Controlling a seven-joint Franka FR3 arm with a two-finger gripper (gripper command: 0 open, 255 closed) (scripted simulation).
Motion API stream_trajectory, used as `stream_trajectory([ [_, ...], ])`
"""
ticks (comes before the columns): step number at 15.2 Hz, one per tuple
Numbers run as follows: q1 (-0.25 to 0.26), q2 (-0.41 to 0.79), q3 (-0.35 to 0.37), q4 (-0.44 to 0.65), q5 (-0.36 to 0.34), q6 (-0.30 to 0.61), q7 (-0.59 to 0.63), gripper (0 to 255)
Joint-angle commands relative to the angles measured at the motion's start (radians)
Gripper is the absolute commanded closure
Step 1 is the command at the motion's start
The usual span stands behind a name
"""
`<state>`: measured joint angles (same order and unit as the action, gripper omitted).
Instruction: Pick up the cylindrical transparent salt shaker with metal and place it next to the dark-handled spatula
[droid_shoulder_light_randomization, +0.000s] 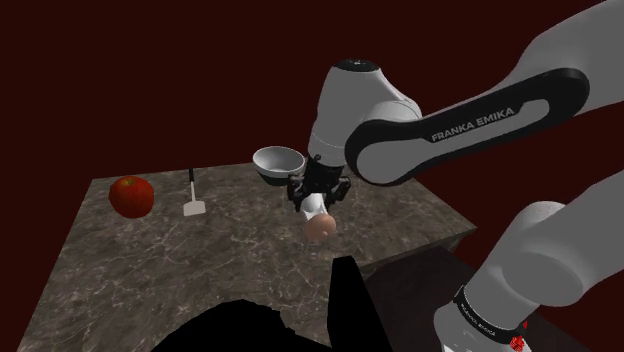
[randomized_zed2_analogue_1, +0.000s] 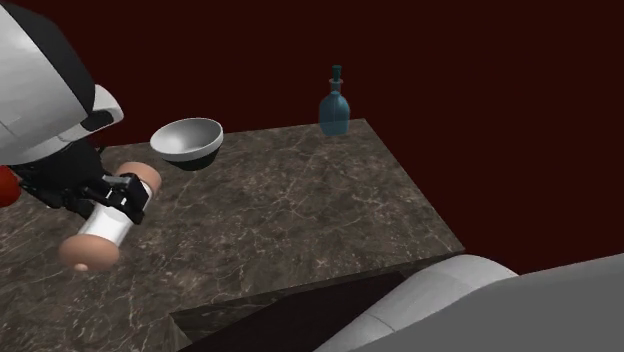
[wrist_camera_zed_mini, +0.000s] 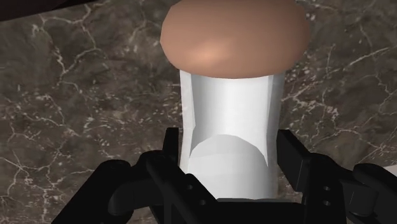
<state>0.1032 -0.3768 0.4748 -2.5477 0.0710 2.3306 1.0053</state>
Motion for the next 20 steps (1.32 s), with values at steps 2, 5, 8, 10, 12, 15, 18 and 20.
stream_trajectory([
  [2,-0.020,0.075,0.033,0.090,-0.037,-0.019,0.045,255],
  [5,-0.045,0.200,0.083,0.210,-0.112,-0.028,0.126,255],
  [8,-0.054,0.331,0.121,0.340,-0.204,-0.054,0.213,255],
  [10,-0.046,0.420,0.135,0.433,-0.270,-0.081,0.270,255],
  [12,-0.025,0.510,0.141,0.531,-0.333,-0.114,0.321,255],
  [15,0.026,0.644,0.134,0.689,-0.416,-0.174,0.380,255],
  [18,0.093,0.775,0.116,0.863,-0.482,-0.245,0.418,255],
  [20,0.143,0.864,0.101,0.992,-0.517,-0.297,0.431,255],
])
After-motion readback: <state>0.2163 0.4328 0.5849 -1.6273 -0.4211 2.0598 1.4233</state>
